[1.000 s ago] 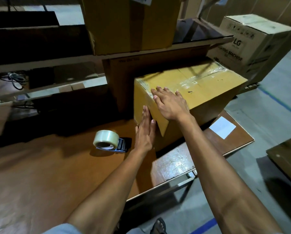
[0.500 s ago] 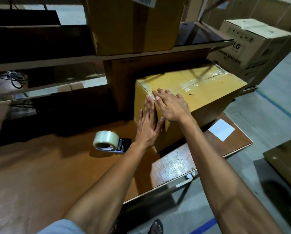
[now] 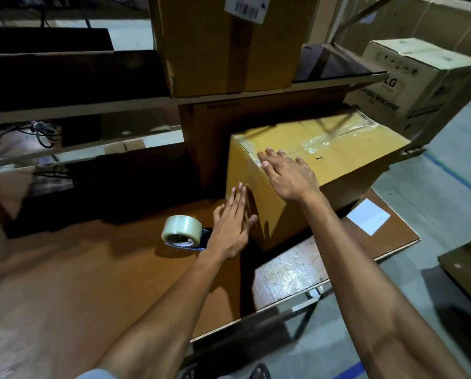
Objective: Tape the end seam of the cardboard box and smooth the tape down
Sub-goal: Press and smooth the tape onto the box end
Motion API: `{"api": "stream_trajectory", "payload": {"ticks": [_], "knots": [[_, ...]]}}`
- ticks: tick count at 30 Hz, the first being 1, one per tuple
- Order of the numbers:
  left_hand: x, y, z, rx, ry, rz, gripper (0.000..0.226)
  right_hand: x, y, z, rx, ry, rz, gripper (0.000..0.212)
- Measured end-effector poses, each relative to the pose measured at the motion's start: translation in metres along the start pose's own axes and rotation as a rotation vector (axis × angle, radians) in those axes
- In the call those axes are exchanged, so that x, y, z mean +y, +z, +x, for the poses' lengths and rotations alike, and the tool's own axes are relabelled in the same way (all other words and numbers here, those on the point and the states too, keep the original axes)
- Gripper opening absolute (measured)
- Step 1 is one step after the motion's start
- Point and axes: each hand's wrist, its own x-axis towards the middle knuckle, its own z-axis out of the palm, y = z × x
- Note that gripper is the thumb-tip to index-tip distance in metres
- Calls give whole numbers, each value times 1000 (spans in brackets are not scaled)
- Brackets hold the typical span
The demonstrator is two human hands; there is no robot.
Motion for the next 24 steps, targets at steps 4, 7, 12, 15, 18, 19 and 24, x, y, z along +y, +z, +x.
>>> {"api": "stream_trajectory", "payload": {"ticks": [4,7,12,15,18,19,24], "knots": [[35,-14,25,162,36,-115,74,0,0,1,0,-4,3,54],[52,-14,39,184,18,-218,73,2,0,2,-2,1,2,55],[33,6,17,132,-19,-206,71,2,2,3,-4,-5,12,55],[14,7,7,78,-4,-107,72,3,2,5,-4,-3,7,55],[1,8,-1,34,-9,-23,71,3,2,4,0,-6,8,55],[2,8,-3,35,-20,-18,70,2,2,3,4,-8,14,55],[39,-2,12,166,-35,-106,72,4,4,3,10,-10,7,55]]}}
